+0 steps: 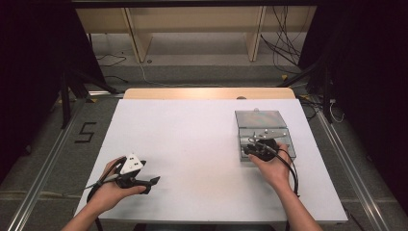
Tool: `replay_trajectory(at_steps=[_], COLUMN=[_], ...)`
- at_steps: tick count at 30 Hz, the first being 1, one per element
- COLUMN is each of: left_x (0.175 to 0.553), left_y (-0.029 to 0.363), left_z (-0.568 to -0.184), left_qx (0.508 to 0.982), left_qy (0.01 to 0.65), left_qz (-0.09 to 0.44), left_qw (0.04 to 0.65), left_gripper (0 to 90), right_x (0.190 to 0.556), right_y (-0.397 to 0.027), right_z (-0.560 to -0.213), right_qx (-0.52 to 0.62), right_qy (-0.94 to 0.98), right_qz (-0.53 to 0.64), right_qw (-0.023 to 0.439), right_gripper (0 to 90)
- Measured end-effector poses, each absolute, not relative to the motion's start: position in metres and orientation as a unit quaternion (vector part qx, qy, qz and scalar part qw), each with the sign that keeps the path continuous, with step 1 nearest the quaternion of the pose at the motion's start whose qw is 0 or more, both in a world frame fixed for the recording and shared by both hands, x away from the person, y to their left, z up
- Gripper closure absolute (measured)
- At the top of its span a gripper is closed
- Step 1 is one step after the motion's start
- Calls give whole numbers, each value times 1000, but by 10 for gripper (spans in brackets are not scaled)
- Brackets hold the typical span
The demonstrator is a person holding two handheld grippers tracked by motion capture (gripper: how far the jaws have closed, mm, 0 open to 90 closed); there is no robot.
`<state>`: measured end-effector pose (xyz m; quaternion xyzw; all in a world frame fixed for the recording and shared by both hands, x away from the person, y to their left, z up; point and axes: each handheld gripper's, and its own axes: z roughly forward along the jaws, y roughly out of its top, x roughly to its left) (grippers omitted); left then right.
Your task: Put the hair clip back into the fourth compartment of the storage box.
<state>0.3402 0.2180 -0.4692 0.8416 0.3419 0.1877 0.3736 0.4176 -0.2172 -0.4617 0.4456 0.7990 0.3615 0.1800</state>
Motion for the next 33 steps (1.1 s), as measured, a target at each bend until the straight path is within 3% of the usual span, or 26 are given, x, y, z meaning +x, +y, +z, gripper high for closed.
replay_trajectory(at_steps=[11,22,33], left_x=[340,339,340], left_y=[219,218,216], left_z=[-469,-469,-469], left_qx=[840,840,842], left_qy=[344,344,341], left_qz=[189,188,187], left_qw=[374,376,374], left_gripper=[225,225,225], right_x=[409,383,357], right_y=[-223,-240,-261], right_z=[-452,-444,-446], right_qx=[456,438,421], right_qy=[787,776,773], right_qz=[372,422,447], right_qw=[184,169,164], right_gripper=[601,418,356])
